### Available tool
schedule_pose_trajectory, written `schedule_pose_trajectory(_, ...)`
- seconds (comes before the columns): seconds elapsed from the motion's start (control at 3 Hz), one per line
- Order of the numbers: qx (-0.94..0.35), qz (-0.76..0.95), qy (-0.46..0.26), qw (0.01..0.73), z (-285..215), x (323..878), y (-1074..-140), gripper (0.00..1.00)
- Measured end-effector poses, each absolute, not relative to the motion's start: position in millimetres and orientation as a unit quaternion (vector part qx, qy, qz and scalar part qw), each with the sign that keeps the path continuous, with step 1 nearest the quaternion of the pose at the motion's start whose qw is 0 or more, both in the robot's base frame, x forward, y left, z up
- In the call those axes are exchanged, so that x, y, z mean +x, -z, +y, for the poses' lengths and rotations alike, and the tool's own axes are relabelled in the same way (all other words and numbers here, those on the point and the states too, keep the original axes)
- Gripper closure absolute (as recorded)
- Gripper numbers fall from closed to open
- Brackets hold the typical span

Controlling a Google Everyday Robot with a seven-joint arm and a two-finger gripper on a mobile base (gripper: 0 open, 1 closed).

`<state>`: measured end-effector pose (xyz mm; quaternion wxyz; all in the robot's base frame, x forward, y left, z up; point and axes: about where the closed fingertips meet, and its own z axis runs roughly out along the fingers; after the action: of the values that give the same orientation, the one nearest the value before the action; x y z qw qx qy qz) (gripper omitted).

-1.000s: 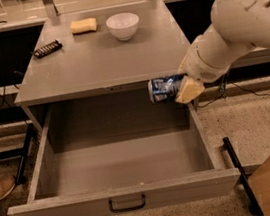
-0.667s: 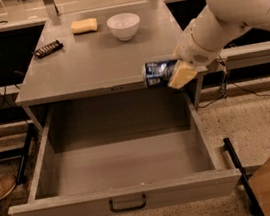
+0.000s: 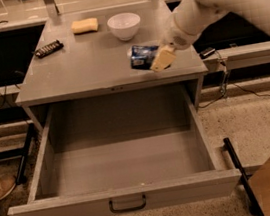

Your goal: Pick pepsi can from top drawer and place on counter

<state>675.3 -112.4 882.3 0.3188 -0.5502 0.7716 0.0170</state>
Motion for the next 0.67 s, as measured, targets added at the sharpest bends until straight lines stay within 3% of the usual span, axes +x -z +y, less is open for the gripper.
schedule_pose_trajectory(0.33,-0.532,0.784,-0.043,0.317,-102,710,-868,1.00)
schedule_pose_trajectory(0.67,-0.519,0.794,-0.061,0.310,-94,737,-853,0.81)
